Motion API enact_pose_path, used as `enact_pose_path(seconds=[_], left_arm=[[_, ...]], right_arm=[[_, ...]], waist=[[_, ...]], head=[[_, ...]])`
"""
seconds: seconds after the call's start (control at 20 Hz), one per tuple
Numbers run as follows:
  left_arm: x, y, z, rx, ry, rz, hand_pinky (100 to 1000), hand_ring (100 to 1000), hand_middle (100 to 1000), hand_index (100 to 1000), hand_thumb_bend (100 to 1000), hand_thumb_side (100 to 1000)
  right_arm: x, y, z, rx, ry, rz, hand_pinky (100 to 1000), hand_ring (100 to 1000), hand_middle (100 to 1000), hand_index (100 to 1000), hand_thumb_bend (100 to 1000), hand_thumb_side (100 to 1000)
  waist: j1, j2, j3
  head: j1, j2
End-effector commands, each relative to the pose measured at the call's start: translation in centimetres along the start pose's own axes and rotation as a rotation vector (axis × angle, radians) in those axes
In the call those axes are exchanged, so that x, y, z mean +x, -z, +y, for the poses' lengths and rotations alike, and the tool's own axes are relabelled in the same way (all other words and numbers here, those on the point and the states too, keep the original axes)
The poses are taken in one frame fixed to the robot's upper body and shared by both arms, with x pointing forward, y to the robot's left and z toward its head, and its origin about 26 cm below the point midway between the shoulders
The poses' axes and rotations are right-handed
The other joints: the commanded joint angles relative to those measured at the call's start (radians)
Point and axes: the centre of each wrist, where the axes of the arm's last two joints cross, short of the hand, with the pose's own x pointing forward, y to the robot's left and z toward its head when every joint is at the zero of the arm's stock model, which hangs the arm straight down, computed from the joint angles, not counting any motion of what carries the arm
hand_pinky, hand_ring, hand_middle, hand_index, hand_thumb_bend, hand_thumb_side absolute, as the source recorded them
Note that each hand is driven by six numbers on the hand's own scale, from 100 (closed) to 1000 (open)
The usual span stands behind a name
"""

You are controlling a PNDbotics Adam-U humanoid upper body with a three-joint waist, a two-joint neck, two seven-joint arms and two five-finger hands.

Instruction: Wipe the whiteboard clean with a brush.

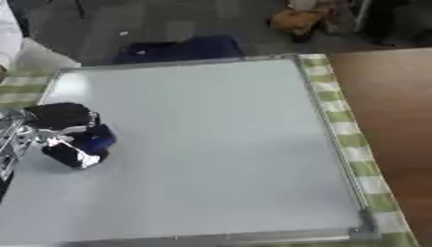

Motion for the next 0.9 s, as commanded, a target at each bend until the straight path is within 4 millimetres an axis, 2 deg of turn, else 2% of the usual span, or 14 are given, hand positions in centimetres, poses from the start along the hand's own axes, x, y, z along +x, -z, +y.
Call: enact_pose_path(seconds=[0.05, 0.2, 0.5, 0.65, 0.9], left_arm=[[-0.4, -0.6, 1.1, -0.135, 0.041, -0.12, 620, 353, 140, 155, 173, 572], [-0.2, -0.6, 1.2, -0.148, 0.021, -0.141, 621, 353, 139, 155, 176, 571], [0.3, -0.8, 2.9, -0.114, 0.049, -0.18, 611, 344, 132, 152, 201, 540], [0.5, -0.8, 3.0, -0.098, 0.029, -0.195, 580, 300, 100, 141, 208, 497], [0.2, -1.2, 3.2, -0.078, -0.052, -0.206, 529, 232, 100, 108, 194, 402]], right_arm=[[0.6, 0.6, -0.1, 0.006, -0.001, -0.023, 692, 586, 479, 542, 100, 983], [0.6, 0.6, -0.1, 0.004, 0.001, -0.023, 692, 585, 479, 542, 100, 983], [0.6, 0.7, -0.1, 0.003, 0.005, -0.022, 692, 585, 478, 541, 100, 981], [0.6, 0.7, 0.0, 0.002, 0.008, -0.022, 692, 585, 478, 541, 100, 981], [0.6, 0.7, 0.0, -0.002, 0.012, -0.021, 692, 585, 479, 541, 100, 979]], waist=[[-0.002, -0.028, -0.001], [-0.002, -0.03, -0.005], [-0.001, -0.031, -0.008], [-0.001, -0.032, -0.008], [0.0, -0.033, -0.011]], head=[[-0.003, 0.012], [-0.004, 0.012], [-0.005, 0.008], [-0.006, 0.013], [-0.01, 0.02]])
